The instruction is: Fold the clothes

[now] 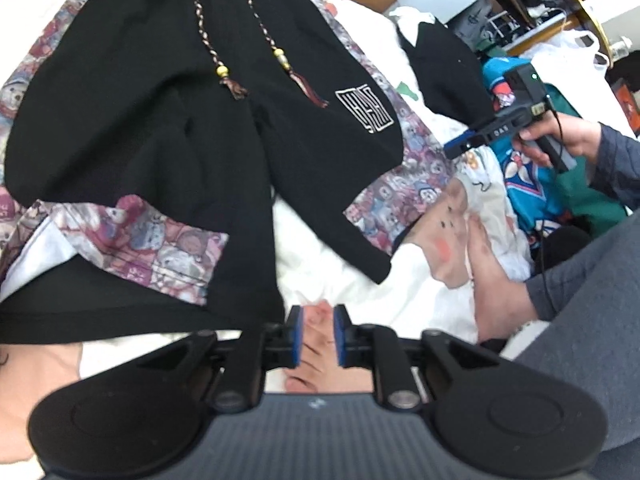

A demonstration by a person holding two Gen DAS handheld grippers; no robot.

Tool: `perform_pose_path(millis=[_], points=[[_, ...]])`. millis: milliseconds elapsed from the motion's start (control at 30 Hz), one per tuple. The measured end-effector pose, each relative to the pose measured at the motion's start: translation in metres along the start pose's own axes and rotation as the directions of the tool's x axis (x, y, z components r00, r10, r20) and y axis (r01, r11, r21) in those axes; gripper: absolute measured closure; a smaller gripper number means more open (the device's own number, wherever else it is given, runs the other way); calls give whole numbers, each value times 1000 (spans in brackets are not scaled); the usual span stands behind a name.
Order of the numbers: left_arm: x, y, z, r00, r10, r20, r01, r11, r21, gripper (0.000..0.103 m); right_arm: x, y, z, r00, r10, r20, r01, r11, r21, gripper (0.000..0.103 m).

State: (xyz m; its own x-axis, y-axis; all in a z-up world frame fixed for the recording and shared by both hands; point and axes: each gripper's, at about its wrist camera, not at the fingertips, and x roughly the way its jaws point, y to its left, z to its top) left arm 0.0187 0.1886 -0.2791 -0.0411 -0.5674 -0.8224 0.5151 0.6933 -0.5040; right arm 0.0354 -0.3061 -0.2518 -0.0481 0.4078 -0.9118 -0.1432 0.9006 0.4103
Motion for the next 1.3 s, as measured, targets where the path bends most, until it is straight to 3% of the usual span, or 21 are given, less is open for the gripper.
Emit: perform_pose_path(millis=[133, 267, 400, 867, 933, 1000, 1033, 1100, 1167, 1300], points=[[1, 22, 0, 996, 83, 44, -79, 993, -89, 73, 2, 1, 1, 1000, -4, -7, 4, 1000, -2, 56], [16, 34, -2, 992, 114, 56, -105, 984, -142, 64, 2, 5, 2, 1000, -1, -8, 1, 1000, -11, 56], [39, 30, -1, 988, 147, 38, -142, 985, -100, 53, 4, 6, 1, 1000, -1, -15, 1, 1000, -12, 56], [83, 23, -3, 958, 286, 26, -288, 955, 72, 53, 5, 1, -3, 999, -20, -31, 20, 1000, 1, 56], [83, 22, -3, 955, 295, 27, -296, 953, 64, 55, 4, 0, -3, 999, -22, -31, 22, 1000, 0, 56], [83, 22, -2, 950, 313, 23, -314, 947, 62, 76, 3, 1, -3, 999, -22, -28, 21, 1000, -3, 56], [83, 23, -2, 946, 323, 16, -324, 945, 53, 81, 2, 1, -3, 999, -21, -26, 21, 1000, -5, 56], [80, 29, 0, 955, 295, -3, -295, 955, -1, 95, 1, 1, -2, 1000, -21, -19, 21, 1000, -9, 56], [75, 30, -1, 962, 272, -16, -273, 961, -40, 97, -2, 4, 1, 1000, -17, -3, 17, 1000, -14, 56], [65, 16, -4, 972, 232, -19, -233, 972, -33, 97, -7, 11, 4, 1000, 6, 26, -5, 1000, -27, 56]])
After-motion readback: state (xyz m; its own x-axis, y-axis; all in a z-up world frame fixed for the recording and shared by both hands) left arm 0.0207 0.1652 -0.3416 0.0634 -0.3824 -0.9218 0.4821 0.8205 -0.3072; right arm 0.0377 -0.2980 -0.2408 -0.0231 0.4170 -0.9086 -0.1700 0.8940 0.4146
